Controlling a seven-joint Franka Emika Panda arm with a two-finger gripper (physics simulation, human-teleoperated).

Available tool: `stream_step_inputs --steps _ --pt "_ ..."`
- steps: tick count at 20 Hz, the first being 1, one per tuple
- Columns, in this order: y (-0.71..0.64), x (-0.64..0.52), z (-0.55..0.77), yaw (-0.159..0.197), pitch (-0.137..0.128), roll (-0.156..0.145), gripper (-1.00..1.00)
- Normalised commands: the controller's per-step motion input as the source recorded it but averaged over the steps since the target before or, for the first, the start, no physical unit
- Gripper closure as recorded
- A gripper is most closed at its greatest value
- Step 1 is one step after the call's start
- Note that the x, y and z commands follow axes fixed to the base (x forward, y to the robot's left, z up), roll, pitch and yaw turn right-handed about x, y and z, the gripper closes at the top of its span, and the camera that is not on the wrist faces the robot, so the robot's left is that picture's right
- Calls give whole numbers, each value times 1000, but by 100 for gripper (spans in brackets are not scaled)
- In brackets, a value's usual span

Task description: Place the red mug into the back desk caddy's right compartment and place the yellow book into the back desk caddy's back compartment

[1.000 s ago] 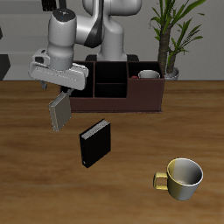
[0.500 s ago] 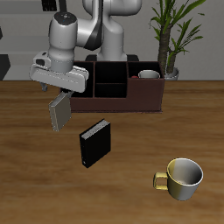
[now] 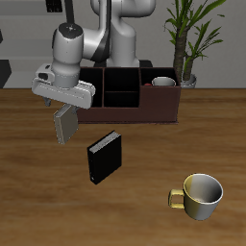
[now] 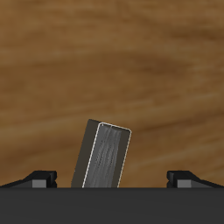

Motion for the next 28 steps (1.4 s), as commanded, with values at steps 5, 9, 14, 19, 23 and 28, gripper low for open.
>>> stream_step_inputs --steps 5,9,14,19,23,28 --pt "-58 16 -264 -35 41 -20 -100" --pt "11 21 -163 -18 28 11 100" --pt "50 -47 -47 -15 7 13 100" --pt "49 -14 93 34 -18 13 100" --pt "181 -39 595 102 -87 12 100" --pt "174 -58 812 96 -100 14 100"
